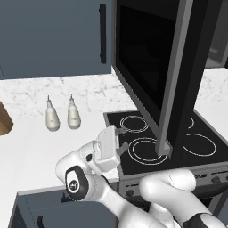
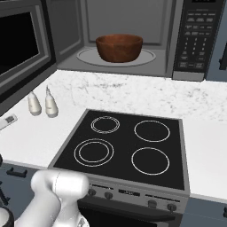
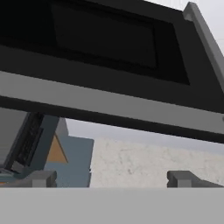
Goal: Pick the carrot from the sink and place it in the bowl. Then pick the bowl and place it in the microwave. Then close the microwave door and press the start button.
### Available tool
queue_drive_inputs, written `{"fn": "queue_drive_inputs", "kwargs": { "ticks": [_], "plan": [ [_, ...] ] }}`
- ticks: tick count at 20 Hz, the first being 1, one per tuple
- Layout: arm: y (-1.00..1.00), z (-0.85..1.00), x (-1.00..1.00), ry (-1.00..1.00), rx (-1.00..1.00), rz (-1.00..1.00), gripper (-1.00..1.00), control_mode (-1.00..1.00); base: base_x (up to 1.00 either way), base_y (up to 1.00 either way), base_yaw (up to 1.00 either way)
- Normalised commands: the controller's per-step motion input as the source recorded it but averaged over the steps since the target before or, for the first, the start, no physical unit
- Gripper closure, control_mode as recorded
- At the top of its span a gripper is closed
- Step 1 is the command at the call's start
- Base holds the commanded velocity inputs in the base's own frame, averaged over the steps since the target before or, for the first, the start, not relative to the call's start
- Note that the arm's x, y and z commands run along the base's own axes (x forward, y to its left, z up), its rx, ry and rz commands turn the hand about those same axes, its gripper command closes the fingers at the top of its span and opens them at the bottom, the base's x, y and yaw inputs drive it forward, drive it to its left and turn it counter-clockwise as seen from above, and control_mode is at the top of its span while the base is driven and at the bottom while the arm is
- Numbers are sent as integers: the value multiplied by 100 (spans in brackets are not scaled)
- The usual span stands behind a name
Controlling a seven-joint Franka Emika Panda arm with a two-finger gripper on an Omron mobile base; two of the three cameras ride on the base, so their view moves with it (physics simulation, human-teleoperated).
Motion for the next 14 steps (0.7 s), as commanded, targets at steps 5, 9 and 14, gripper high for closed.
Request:
{"fn": "queue_drive_inputs", "kwargs": {
  "ticks": [5, 9, 14],
  "plan": [
    [45, 35, 0, -5, 0, 12, -100, -100, 0, 0, 0],
    [-4, 69, 0, -5, 4, 4, -100, -100, 0, 0, 0],
    [-33, 66, 0, -2, 9, 1, -100, -100, 0, 0, 0]
  ]
}}
